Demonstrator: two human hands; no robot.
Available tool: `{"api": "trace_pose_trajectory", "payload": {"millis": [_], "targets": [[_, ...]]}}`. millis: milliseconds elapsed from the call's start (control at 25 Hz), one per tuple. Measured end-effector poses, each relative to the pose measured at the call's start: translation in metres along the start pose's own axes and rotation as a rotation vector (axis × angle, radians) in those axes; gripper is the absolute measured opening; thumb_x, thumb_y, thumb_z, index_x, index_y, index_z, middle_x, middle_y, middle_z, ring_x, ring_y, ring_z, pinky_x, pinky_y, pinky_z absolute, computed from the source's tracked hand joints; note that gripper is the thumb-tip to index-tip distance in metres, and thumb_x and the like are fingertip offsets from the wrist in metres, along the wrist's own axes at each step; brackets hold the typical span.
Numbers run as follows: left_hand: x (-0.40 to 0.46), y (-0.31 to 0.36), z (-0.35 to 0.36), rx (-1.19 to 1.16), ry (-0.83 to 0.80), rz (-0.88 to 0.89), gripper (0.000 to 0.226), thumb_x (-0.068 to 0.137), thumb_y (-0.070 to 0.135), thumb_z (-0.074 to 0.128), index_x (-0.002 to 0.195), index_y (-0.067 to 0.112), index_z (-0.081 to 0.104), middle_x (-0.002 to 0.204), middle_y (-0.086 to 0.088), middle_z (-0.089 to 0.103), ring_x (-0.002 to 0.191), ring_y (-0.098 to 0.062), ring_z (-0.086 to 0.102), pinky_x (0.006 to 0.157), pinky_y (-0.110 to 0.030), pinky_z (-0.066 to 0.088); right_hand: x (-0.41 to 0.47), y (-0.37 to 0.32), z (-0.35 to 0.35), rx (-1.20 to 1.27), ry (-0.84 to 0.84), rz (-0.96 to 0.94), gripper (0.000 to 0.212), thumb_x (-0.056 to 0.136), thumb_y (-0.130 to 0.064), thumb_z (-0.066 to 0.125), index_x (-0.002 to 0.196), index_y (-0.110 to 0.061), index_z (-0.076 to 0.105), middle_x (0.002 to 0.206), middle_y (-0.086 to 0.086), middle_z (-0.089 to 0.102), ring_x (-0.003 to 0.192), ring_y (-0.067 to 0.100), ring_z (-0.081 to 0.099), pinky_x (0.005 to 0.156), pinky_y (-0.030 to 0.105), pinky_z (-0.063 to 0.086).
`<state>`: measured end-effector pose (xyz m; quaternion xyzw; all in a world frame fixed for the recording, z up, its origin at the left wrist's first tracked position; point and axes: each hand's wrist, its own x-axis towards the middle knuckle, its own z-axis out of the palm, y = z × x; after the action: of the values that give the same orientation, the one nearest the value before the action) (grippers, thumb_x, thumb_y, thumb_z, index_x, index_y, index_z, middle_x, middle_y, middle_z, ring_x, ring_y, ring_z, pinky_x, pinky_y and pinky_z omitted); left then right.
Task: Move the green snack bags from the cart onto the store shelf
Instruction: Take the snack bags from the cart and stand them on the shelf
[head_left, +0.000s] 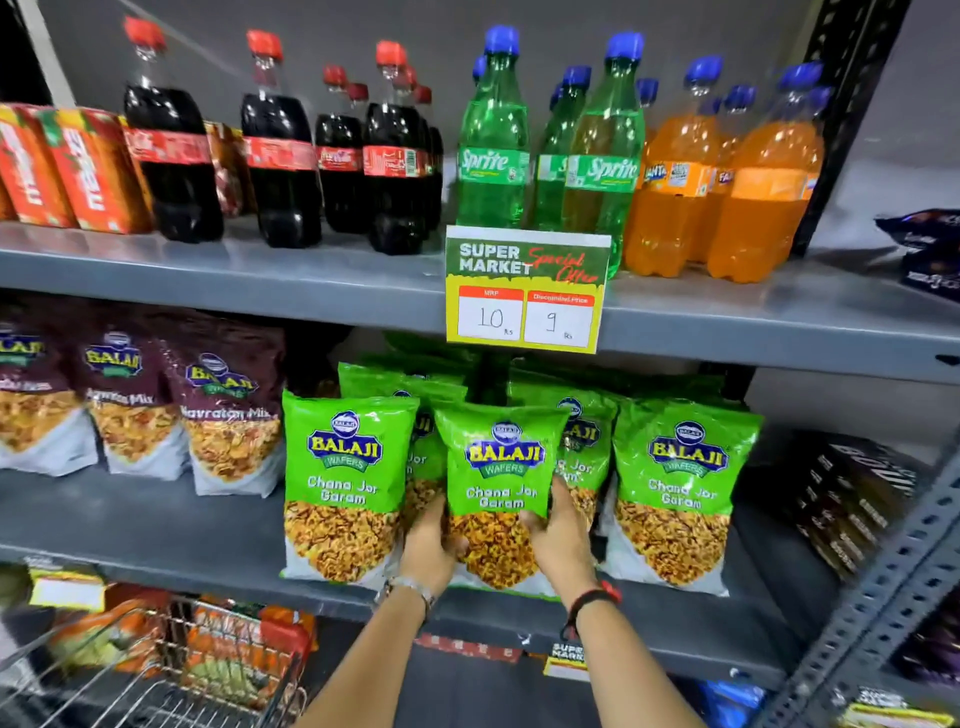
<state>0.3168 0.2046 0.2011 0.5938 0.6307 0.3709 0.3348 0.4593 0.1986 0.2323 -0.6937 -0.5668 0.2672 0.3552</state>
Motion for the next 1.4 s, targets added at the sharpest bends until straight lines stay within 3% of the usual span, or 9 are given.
{"api": "trace_pose_trajectory", "payload": {"millis": [80,240,360,520,640,760,1040,1280,1400], "targets": [[0.006,-0.007,0.008,0.000,-0.016,0.015,0.054,0.083,-0.006,0.051,0.131,0.012,0.035,0.110,-0.002,0.053,0.083,-0.004,0.047,0.072,-0.008,0.031,0.008,0.010,0.009,0.040,-0.001,0.064,0.061,0.091,-0.020,0.051,0.142,-0.017,0.017,0.136,0.017,0.047,0.116,0.033,0.053,0.093,0.044,0.046],[0.009,-0.010,0.009,0.026,0.010,0.068,0.058,0.084,-0.002,0.052,0.135,0.016,0.030,0.128,-0.013,0.055,0.098,-0.009,0.047,0.079,-0.009,0.033,0.009,0.016,0.021,0.122,0.117,0.042,0.059,0.088,-0.017,0.055,0.138,-0.013,0.024,0.139,0.018,0.045,0.117,0.034,0.053,0.092,0.045,0.046],[-0.002,-0.009,0.001,0.005,0.049,0.102,0.065,0.079,0.000,0.059,0.136,0.010,0.028,0.125,-0.021,0.055,0.113,-0.028,0.053,0.097,-0.033,0.041,-0.006,0.011,0.025,0.155,0.388,0.031,0.059,0.082,-0.011,0.062,0.133,-0.004,0.032,0.136,0.024,0.043,0.123,0.038,0.042,0.097,0.049,0.041],[-0.031,-0.017,-0.042,0.012,0.134,0.128,0.059,0.077,-0.001,0.062,0.129,0.004,0.036,0.115,-0.027,0.056,0.105,-0.038,0.055,0.094,-0.049,0.045,-0.040,-0.016,0.046,0.174,0.597,-0.181,0.045,0.083,-0.001,0.054,0.126,0.002,0.041,0.136,0.025,0.042,0.126,0.040,0.038,0.105,0.045,0.025],[-0.065,-0.038,-0.097,-0.041,0.304,0.064,0.050,0.077,-0.003,0.058,0.124,0.004,0.042,0.107,-0.023,0.056,0.092,-0.036,0.056,0.089,-0.054,0.047,-0.072,-0.057,0.085,0.257,0.429,-0.417,0.039,0.084,0.004,0.048,0.123,0.002,0.045,0.131,0.025,0.048,0.123,0.039,0.042,0.104,0.039,0.024],[-0.101,-0.072,-0.156,0.005,0.481,0.005,0.047,0.079,0.002,0.059,0.123,0.005,0.045,0.108,-0.023,0.060,0.093,-0.032,0.058,0.084,-0.041,0.050,-0.097,-0.097,0.132,0.266,0.187,-0.574,0.037,0.088,0.000,0.047,0.125,0.000,0.045,0.130,0.022,0.050,0.123,0.037,0.043,0.102,0.031,0.022],[-0.223,-0.234,-0.254,-0.098,0.895,-0.512,0.048,0.077,0.005,0.064,0.120,0.003,0.045,0.114,-0.025,0.058,0.103,-0.037,0.055,0.087,-0.036,0.044,-0.192,-0.118,0.303,0.071,-0.524,-0.687,0.037,0.090,-0.008,0.048,0.127,-0.007,0.045,0.134,0.014,0.050,0.125,0.029,0.042,0.105,0.035,0.028],[-0.282,-0.376,-0.255,-0.236,0.978,-0.924,0.054,0.074,0.009,0.069,0.120,-0.002,0.044,0.118,-0.028,0.056,0.110,-0.036,0.052,0.091,-0.037,0.042,-0.246,-0.070,0.448,-0.387,-0.889,-0.617,0.046,0.088,-0.017,0.054,0.130,-0.012,0.037,0.141,0.010,0.042,0.131,0.030,0.032,0.108,0.042,0.029],[-0.306,-0.434,-0.235,-0.498,0.887,-1.215,0.053,0.079,0.012,0.064,0.124,-0.004,0.041,0.130,-0.028,0.049,0.119,-0.037,0.048,0.099,-0.039,0.041,-0.268,-0.037,0.503,-0.591,-1.123,-0.518,0.058,0.087,-0.023,0.056,0.136,-0.009,0.030,0.145,0.016,0.033,0.133,0.033,0.028,0.111,0.044,0.028]]}}
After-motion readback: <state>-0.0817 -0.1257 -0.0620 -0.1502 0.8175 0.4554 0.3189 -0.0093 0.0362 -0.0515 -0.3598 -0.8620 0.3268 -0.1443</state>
